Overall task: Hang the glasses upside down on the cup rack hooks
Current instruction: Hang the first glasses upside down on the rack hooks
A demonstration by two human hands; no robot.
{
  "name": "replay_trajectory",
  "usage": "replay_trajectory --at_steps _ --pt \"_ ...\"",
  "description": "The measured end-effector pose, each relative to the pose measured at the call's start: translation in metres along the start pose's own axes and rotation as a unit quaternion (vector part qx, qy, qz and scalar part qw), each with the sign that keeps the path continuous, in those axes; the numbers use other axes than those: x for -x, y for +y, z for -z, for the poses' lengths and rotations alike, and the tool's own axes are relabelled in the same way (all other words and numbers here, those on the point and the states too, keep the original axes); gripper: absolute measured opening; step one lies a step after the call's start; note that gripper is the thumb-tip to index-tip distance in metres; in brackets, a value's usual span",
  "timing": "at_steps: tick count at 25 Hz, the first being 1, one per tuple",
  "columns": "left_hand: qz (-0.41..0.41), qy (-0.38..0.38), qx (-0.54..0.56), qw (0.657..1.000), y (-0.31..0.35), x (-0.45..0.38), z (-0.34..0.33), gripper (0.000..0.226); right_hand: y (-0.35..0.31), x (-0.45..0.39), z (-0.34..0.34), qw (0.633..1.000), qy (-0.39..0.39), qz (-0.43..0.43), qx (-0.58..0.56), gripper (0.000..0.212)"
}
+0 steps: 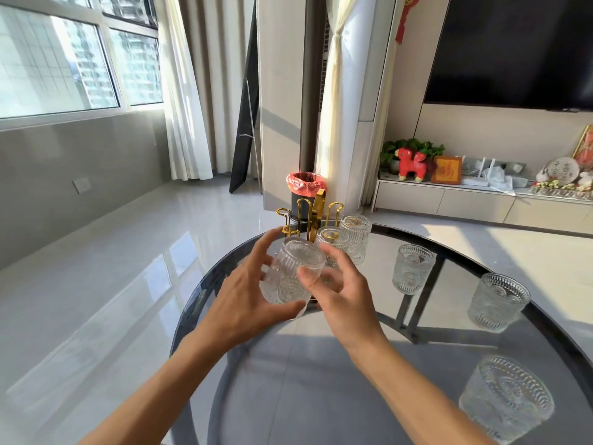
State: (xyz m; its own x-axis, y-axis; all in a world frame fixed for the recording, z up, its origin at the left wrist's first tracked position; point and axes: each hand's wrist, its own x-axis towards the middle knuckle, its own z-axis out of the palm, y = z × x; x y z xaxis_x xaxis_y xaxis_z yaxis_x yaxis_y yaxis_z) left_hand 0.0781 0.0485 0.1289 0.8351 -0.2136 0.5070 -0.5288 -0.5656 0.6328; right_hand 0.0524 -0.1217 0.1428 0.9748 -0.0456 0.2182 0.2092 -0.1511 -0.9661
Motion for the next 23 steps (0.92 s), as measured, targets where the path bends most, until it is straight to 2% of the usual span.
replay_trajectory --at_steps 2,4,6,9,11,14,16,19,23 --pt "-0.028 0.021 0.003 0.999 0.000 -0.010 -0.005 0.098 -0.009 -0.013 0.003 0.994 -0.033 0.054 0.086 0.052" --pt "-0.018 0.074 0.040 0.996 -0.004 -0.017 -0.006 0.087 -0.017 -0.036 0.009 0.990 -0.066 0.070 0.105 0.044" --pt "0.001 0.126 0.076 0.989 -0.012 -0.030 -0.002 0.081 -0.023 -0.071 0.017 0.985 -0.041 0.084 0.143 0.037" --pt "0.013 0.150 0.088 0.985 -0.023 -0.058 0.004 0.080 -0.028 -0.131 0.025 0.930 -0.025 0.126 0.345 0.042" --pt "0.012 0.139 0.064 0.988 -0.030 -0.073 0.001 0.081 -0.027 -0.162 0.023 0.888 -0.066 0.127 0.437 0.048" --pt "0.004 0.113 0.039 0.993 -0.041 -0.090 -0.010 0.081 -0.019 -0.188 0.020 0.855 -0.116 0.094 0.496 0.045" --pt "-0.002 0.099 0.022 0.995 -0.048 -0.100 -0.017 0.081 -0.012 -0.192 0.021 0.847 -0.134 0.089 0.508 0.044" --pt "0.003 0.065 -0.020 0.998 -0.062 -0.105 -0.031 0.081 -0.003 -0.192 0.024 0.845 -0.127 0.108 0.508 0.053" --pt "0.040 0.011 -0.036 0.998 -0.085 -0.086 -0.049 0.082 0.002 -0.189 0.024 0.844 -0.115 0.117 0.511 0.058"
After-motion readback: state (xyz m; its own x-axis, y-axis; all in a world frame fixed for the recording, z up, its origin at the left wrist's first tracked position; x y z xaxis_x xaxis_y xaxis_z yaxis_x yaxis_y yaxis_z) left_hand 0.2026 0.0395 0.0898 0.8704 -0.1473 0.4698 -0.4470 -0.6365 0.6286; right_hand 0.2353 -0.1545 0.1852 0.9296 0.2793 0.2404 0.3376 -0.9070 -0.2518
